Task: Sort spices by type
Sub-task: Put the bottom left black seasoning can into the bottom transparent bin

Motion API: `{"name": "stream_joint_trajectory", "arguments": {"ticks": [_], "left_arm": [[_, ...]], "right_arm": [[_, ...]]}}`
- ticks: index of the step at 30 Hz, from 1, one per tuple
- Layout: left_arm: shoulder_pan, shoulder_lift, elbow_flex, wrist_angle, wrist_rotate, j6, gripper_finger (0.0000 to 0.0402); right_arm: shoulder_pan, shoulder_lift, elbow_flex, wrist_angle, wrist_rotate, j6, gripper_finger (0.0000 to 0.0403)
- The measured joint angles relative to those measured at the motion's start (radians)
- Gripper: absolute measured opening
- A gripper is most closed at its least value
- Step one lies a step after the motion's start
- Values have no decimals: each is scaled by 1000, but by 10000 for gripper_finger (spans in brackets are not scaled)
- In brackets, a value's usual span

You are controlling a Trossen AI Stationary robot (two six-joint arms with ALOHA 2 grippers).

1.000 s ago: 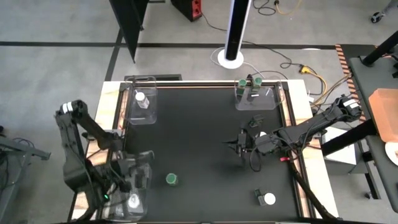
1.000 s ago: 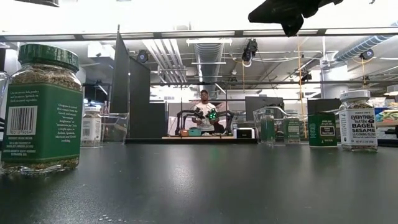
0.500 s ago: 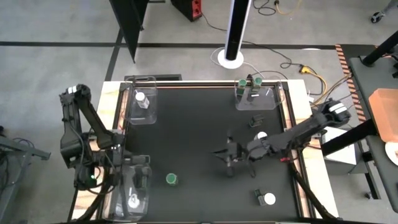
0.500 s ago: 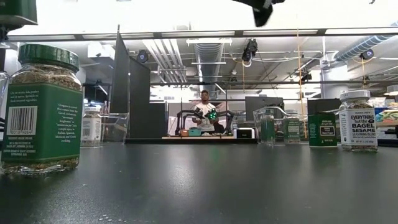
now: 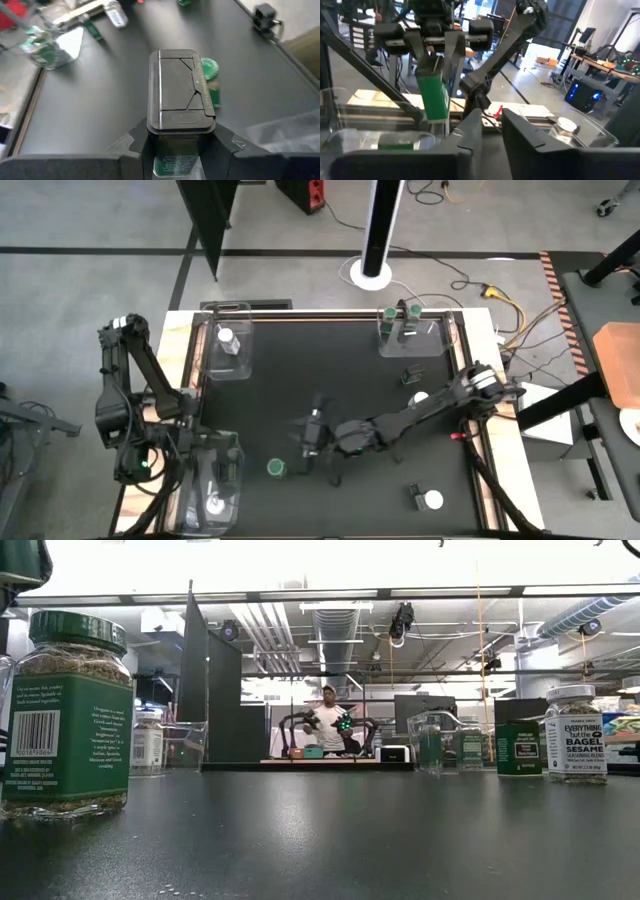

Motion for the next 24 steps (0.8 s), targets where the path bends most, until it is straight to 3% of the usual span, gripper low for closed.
{"name": "stream_joint_trajectory", "arguments": {"ticks": [6, 14, 18, 22, 24], "left_arm": [[-23, 24, 0, 18, 78, -69, 98], [-49, 82, 8, 137, 298, -78, 98], [-84, 112, 65, 131, 292, -79, 98], [-105, 147, 126, 125, 260, -35, 98], [-112, 169, 139, 116, 218, -16, 98]], "right_arm": [[0, 127, 173, -44, -1, 23, 110], [7, 201, 299, -141, -8, 42, 181], [7, 205, 311, -156, -21, 76, 197], [6, 213, 311, -143, -154, 113, 203], [7, 218, 311, -142, -166, 108, 203]]}}
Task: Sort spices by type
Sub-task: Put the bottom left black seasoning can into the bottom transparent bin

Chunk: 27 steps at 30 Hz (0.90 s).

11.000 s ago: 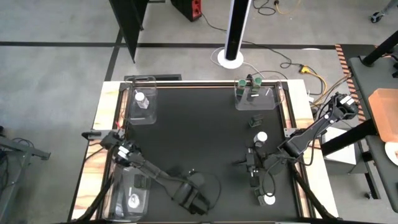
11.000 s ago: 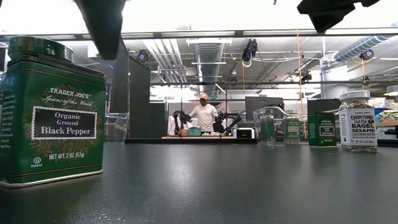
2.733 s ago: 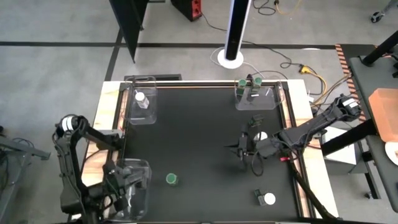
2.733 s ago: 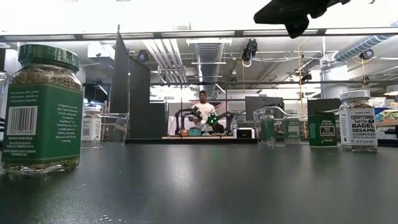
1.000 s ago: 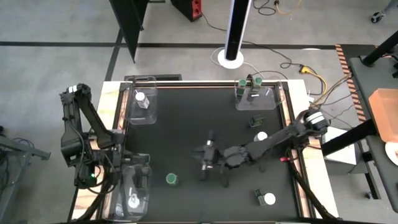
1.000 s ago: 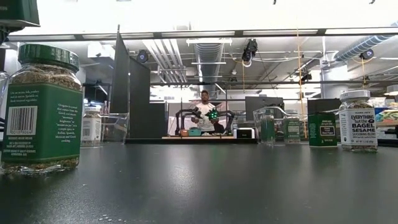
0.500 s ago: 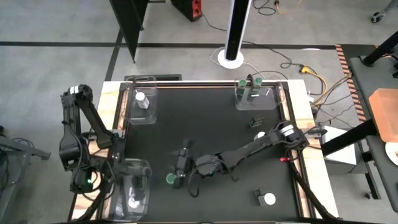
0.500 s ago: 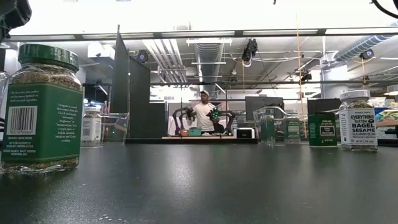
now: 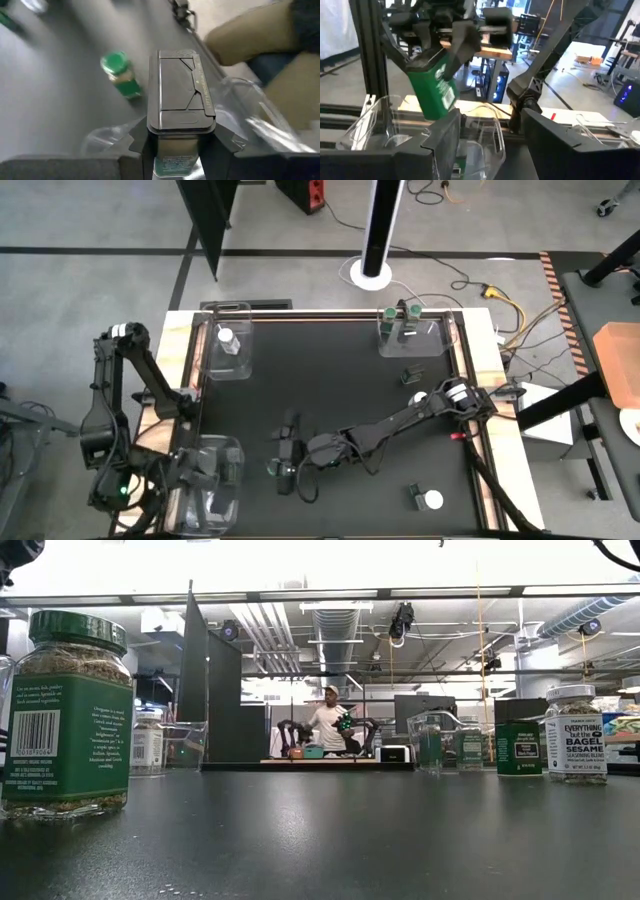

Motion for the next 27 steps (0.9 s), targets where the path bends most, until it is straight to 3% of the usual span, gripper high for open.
{"name": "stream_joint_trajectory", "arguments": {"ticks": [5, 10, 15, 20, 27], "left_arm": [[4, 53, 19, -37, -225, 5, 98], [3, 95, 36, -73, -367, 1, 98], [5, 123, 52, -77, -439, 1, 98], [7, 135, 65, -83, -530, 1, 98], [51, 136, 65, -83, -585, 9, 98]], "right_arm": [[0, 34, 1, 105, -5, -35, 202], [0, 49, 1, 147, -74, -71, 210], [0, 49, 1, 151, -80, -73, 237], [-1, 49, 5, 151, -150, -88, 267], [-7, 49, 39, 151, -150, -179, 283]]}}
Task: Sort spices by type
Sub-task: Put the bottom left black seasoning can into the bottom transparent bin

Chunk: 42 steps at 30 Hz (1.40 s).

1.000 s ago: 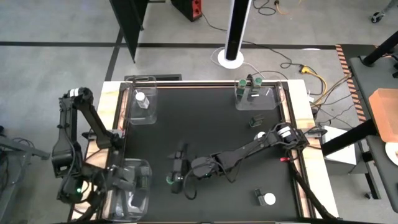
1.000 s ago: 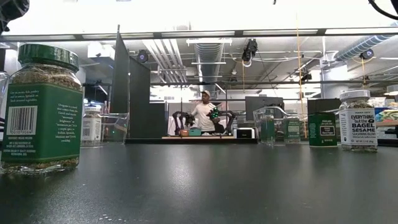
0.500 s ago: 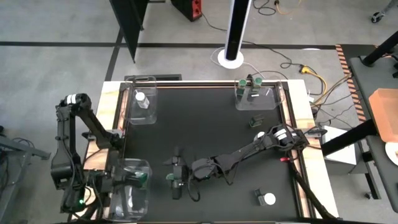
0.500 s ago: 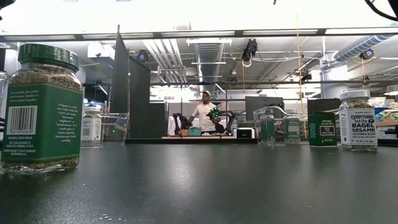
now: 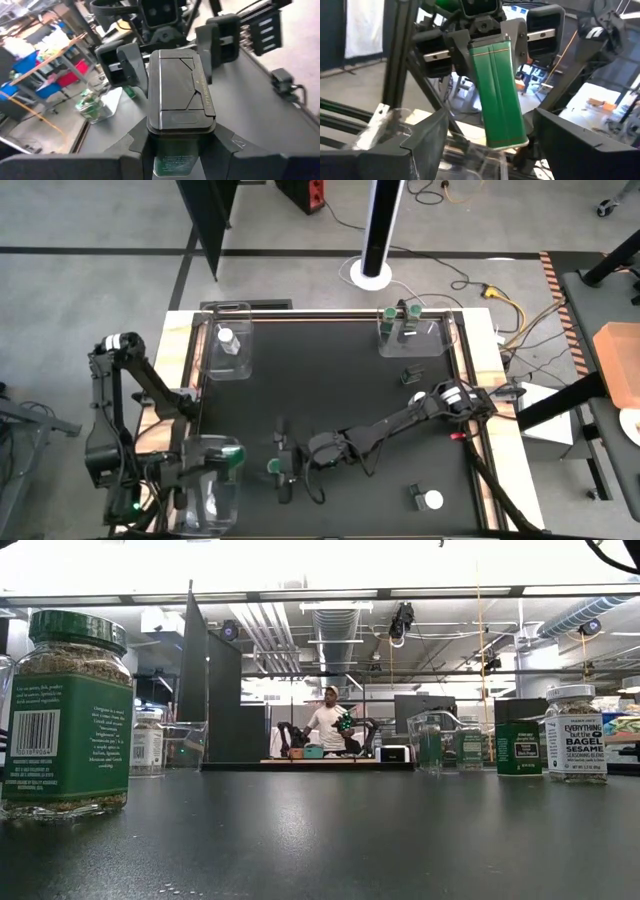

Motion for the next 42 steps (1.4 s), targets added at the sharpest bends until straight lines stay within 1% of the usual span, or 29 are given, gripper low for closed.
{"name": "stream_joint_trajectory", "arguments": {"ticks": [8, 11, 16, 20, 26, 31, 34, 36, 39, 42], "left_arm": [[65, 2, 0, 31, -21, 16, 98], [84, 2, 0, 54, -20, 52, 98], [93, 2, -1, 56, -21, 70, 98], [99, 3, -1, 59, -20, 70, 100], [99, 3, -1, 59, -22, 70, 139], [99, 2, -2, 57, -19, 59, 159], [99, -10, -2, 55, 26, 42, 169], [99, -23, -2, 53, 50, 39, 177], [98, -51, -2, 49, 51, 33, 189], [99, -78, -2, 29, 50, 33, 201]], "right_arm": [[-21, 0, 9, -35, 1, -101, 269], [-29, 0, 9, -35, 0, -116, 260], [-44, 0, 9, -32, -2, -162, 238], [-57, 0, 9, -31, -9, -169, 204], [-66, 0, 8, -34, -79, -170, 118], [-66, 0, 11, -46, -83, -187, 117], [-66, -6, 12, -86, -74, -200, 117], [-65, -16, 12, -131, -46, -206, 117], [-65, -42, 12, -214, 15, -209, 117], [-65, -54, 13, -244, 28, -186, 117]]}}
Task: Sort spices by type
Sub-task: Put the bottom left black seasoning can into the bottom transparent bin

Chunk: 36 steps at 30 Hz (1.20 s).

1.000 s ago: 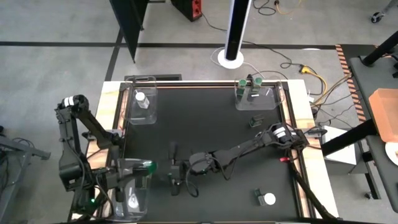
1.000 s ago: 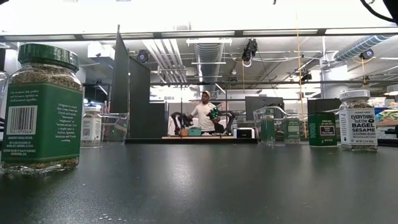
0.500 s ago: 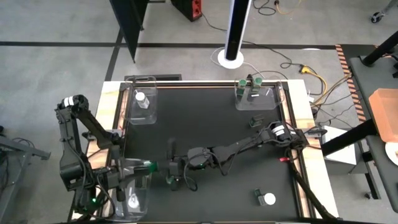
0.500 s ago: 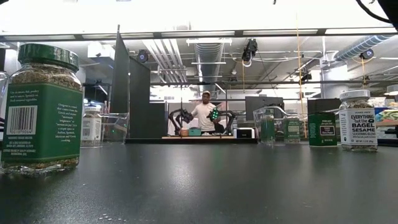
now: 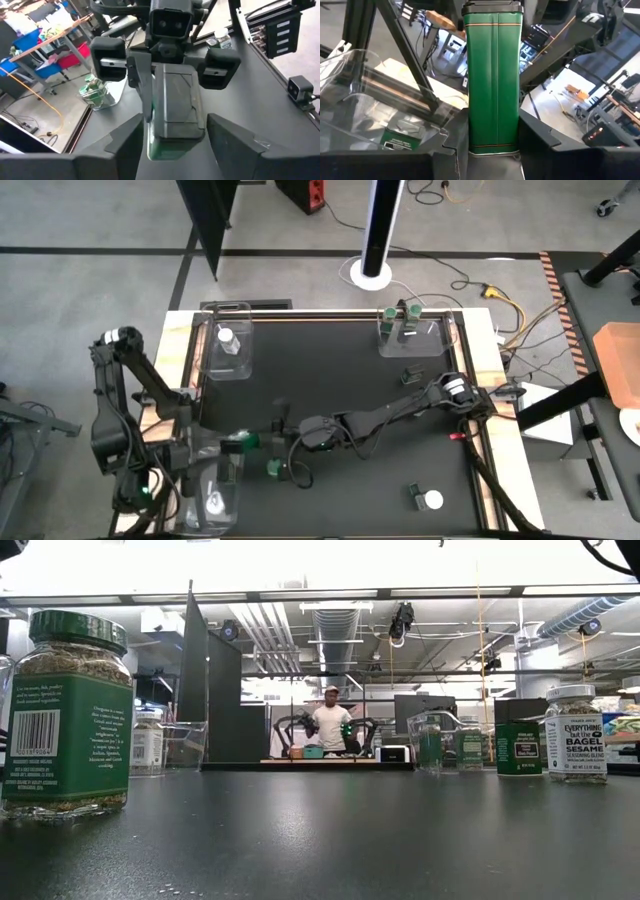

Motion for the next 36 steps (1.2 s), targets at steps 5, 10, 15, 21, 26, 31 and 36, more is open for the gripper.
{"name": "stream_joint_trajectory", "arguments": {"ticks": [5, 10, 15, 21, 26, 31, 36], "left_arm": [[13, -16, 0, -2, -12, 33, 217], [39, -9, 0, -2, -22, 63, 219], [58, 6, 0, -2, -21, 78, 219], [75, 14, 0, 3, -18, 90, 202], [78, 25, 0, 16, -18, 108, 166], [78, 33, 0, 24, -18, 117, 122], [78, 32, 4, 35, -7, 115, 114]], "right_arm": [[0, 0, 0, -3, 4, 3, 117], [-4, 0, 0, 2, 7, 4, 117], [-3, 0, 0, 2, 6, 3, 117], [-3, 0, 0, 2, 6, 13, 117], [-3, 0, 0, 2, 9, 12, 117], [-2, 0, 0, 2, 19, 14, 117], [-2, 0, 0, 0, 19, 50, 117]]}}
